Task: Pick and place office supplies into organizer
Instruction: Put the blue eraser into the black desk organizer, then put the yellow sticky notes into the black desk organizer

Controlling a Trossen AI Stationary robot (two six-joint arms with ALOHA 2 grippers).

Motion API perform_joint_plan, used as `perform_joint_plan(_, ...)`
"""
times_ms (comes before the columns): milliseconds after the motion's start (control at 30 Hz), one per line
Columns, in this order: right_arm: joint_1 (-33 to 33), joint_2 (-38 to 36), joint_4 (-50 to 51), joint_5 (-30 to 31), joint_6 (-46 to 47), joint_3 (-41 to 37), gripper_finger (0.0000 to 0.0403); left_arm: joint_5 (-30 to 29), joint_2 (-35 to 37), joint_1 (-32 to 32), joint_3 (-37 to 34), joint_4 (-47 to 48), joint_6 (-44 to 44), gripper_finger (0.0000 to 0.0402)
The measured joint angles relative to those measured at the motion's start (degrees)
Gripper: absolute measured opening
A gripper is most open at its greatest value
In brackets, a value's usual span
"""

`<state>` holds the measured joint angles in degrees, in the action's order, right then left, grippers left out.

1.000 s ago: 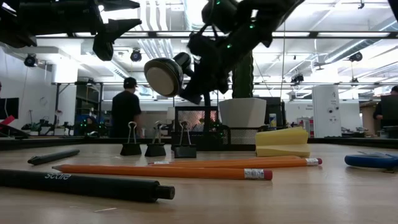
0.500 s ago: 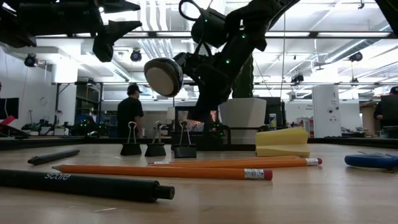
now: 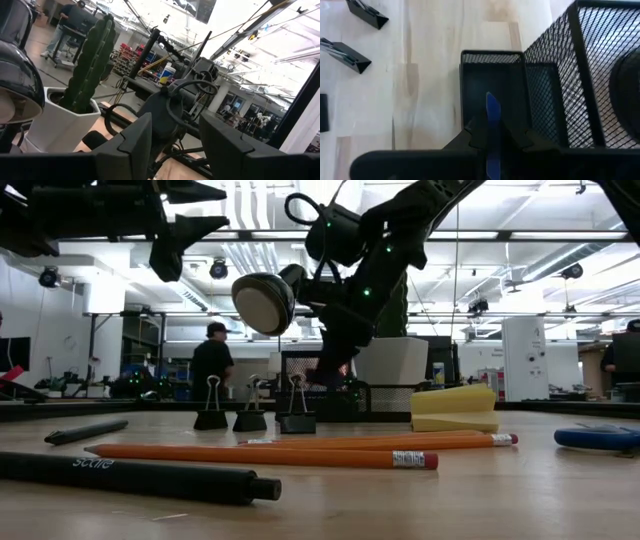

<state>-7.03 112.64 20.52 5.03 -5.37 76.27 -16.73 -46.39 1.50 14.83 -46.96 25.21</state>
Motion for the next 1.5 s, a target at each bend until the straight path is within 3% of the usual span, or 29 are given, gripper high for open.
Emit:
perform_joint_plan(767,-0.15,0.00,0.12,0.12,-0.96,-0.20,0.0014,0.00,-1.16,0.02,0.02,-0.09,0.08,0.0148)
perform_joint_plan(1133,-0.15,0.00,0.12,1.58,-0.81,-0.21,0.0063,0.02,-1.24,0.07,0.02,-0.12,1.49,0.0148)
perform_joint_plan(1500,-0.15,0.00,0.12,1.58,-0.66,0.15,0.0073,0.02,-1.27,0.07,0.02,-0.09,1.49,0.0148)
